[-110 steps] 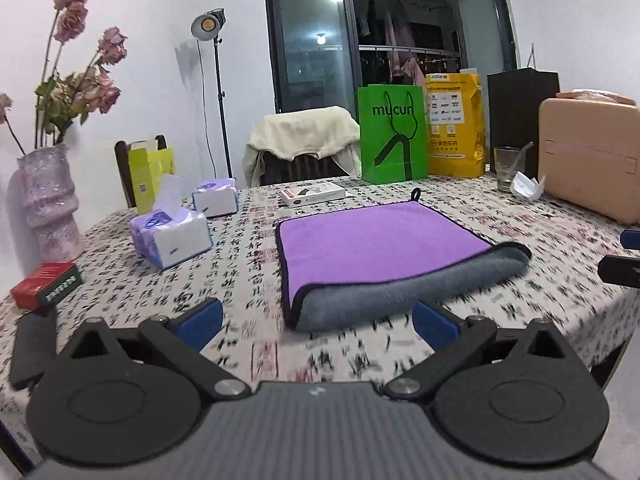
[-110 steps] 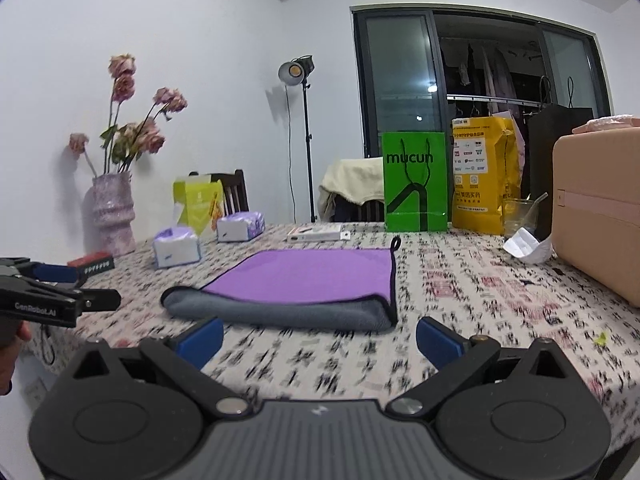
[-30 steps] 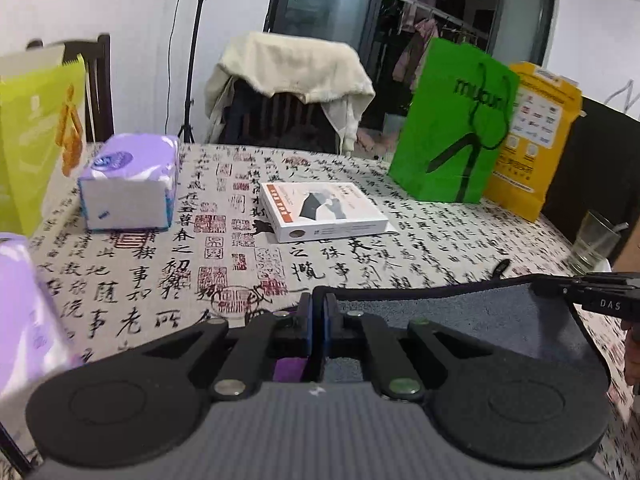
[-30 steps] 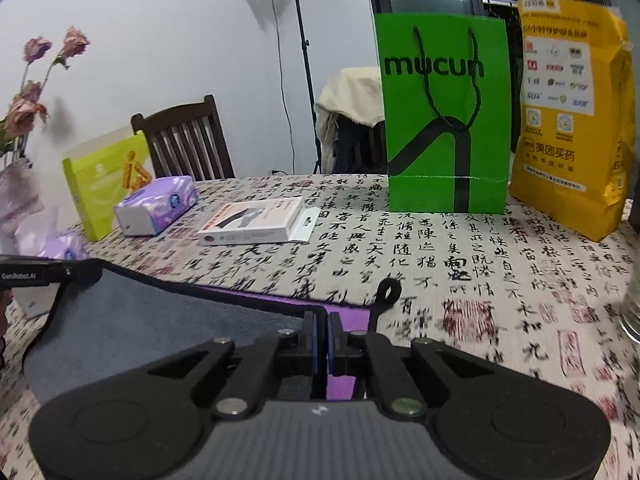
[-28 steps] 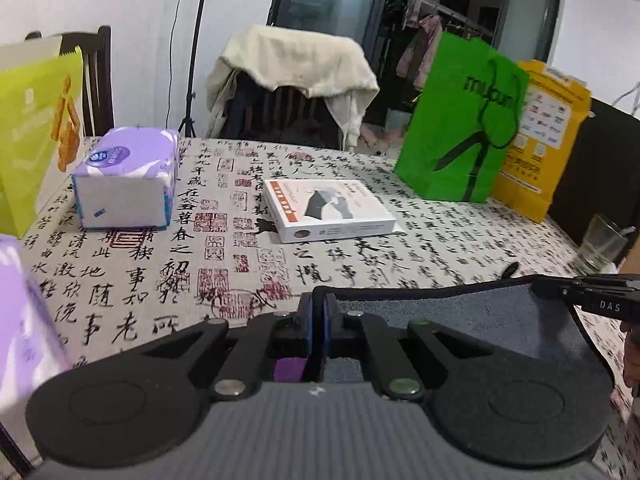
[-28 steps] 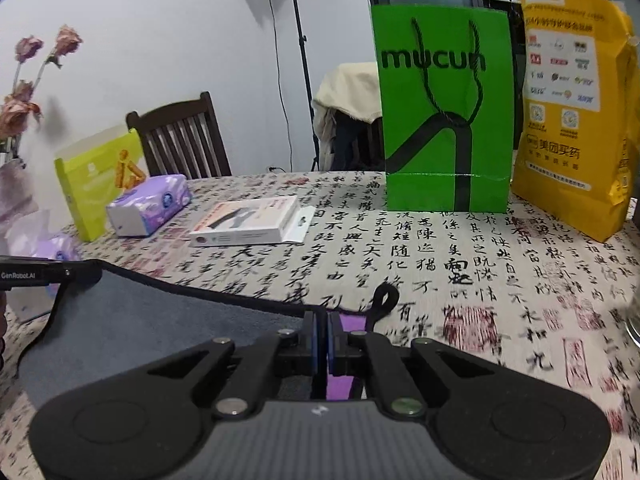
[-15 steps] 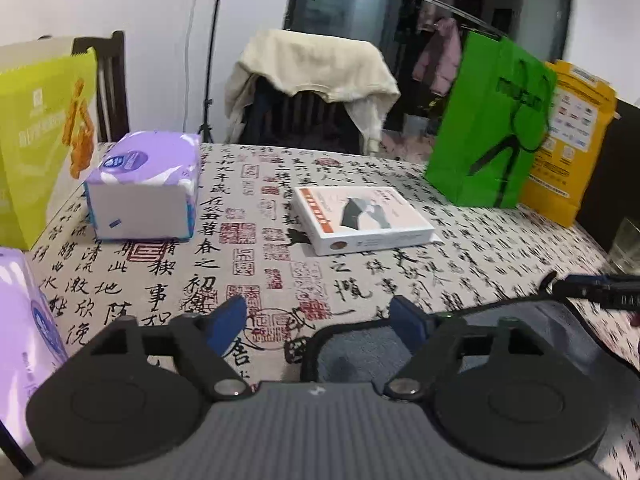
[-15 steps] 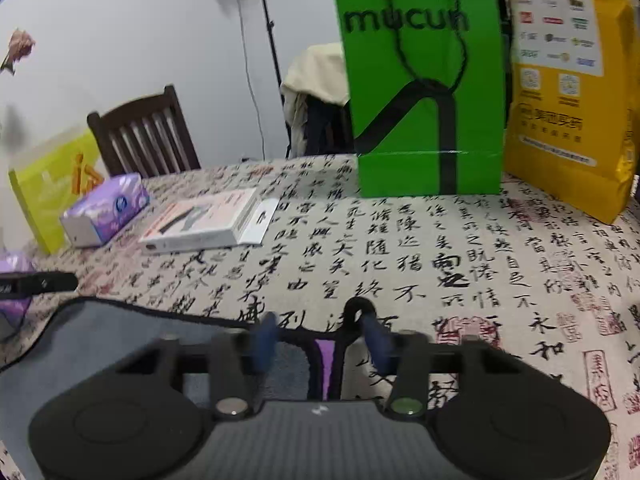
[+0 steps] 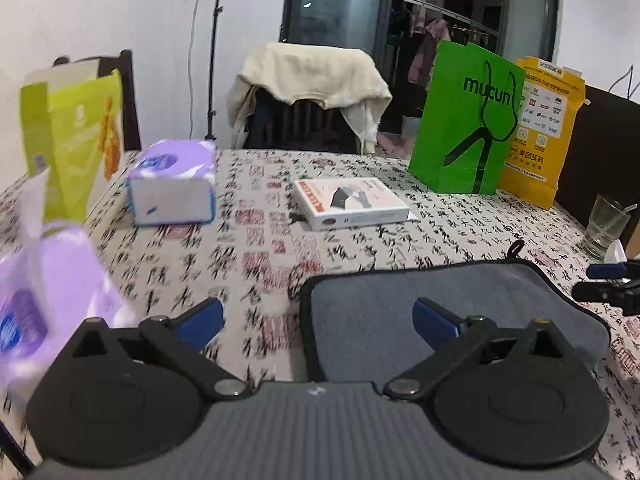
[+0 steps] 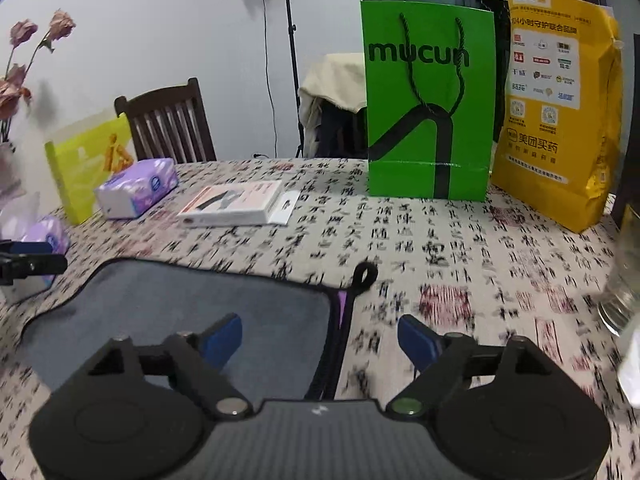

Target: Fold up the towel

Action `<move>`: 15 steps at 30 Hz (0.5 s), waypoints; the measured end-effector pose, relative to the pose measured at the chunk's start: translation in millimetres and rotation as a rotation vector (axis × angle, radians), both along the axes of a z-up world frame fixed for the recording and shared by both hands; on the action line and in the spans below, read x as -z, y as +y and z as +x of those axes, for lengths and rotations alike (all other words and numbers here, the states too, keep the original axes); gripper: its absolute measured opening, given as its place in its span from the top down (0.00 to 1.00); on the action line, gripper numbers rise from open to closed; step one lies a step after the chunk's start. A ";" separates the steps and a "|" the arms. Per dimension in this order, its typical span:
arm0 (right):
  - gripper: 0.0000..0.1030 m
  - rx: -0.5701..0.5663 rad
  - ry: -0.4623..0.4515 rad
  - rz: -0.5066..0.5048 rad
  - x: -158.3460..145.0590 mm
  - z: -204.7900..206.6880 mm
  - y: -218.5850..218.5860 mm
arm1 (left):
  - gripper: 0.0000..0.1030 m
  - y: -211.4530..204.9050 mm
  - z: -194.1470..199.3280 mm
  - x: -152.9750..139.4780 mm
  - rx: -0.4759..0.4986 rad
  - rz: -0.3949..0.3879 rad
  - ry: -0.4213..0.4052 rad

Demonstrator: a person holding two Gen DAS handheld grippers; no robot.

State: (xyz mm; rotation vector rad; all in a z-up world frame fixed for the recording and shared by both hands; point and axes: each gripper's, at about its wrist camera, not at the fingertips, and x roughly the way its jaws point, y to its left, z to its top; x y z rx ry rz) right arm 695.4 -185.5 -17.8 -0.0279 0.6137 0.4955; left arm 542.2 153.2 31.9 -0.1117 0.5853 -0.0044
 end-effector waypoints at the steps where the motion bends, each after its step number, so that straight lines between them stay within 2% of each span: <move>1: 0.12 -0.001 -0.002 0.008 0.3 -6.2 -2.7 | 0.00 1.4 -6.5 0.5 -0.007 -0.008 -0.001; 10: 0.09 -0.003 -0.023 0.019 1.9 -53.2 -3.4 | 0.00 1.3 -57.5 3.1 -0.062 0.002 -0.032; 15: 0.07 -0.006 -0.059 -0.010 0.1 -83.1 0.4 | 0.00 -12.4 -87.0 8.2 -0.066 0.048 -0.049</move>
